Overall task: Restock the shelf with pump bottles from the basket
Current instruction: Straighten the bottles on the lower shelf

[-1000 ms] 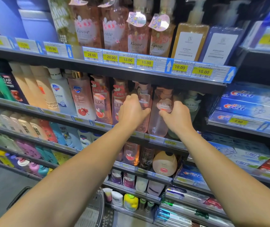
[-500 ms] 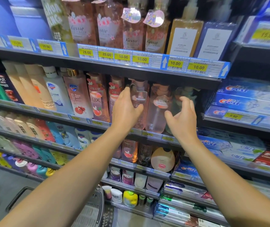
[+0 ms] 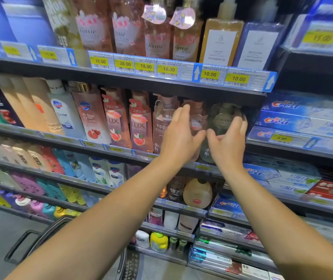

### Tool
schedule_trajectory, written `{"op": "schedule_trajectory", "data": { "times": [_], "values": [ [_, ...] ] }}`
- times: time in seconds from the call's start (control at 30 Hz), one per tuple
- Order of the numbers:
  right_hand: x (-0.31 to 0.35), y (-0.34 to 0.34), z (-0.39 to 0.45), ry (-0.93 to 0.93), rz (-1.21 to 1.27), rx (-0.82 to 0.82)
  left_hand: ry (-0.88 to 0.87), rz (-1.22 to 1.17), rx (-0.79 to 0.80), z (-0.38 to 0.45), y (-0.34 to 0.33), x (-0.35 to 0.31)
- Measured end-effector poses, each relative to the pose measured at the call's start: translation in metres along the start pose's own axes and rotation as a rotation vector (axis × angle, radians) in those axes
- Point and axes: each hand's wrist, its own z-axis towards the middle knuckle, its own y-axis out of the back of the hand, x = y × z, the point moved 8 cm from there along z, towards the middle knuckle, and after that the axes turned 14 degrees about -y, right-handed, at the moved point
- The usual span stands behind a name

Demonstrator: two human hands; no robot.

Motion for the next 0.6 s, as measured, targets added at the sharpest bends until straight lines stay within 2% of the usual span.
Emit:
{"op": "schedule_trajectory", "data": {
  "times": [0.27, 0.43, 0.6],
  "values": [
    [-0.008, 0.000, 0.003, -0.117, 0.075, -0.057, 0.116, -0.060, -0.087, 0.006, -0.008, 0.000],
    [-0.012, -0.004, 0.011, -0.166, 0.031, -0.011, 0.157, 0.001, 0.000, 0.005, -0.020, 0.011],
    [-0.012, -0.007, 0.017, -0.198, -0.058, -0.003, 0.188, 0.035, 0.023, 0.010, -0.024, 0.015]
  ]
}}
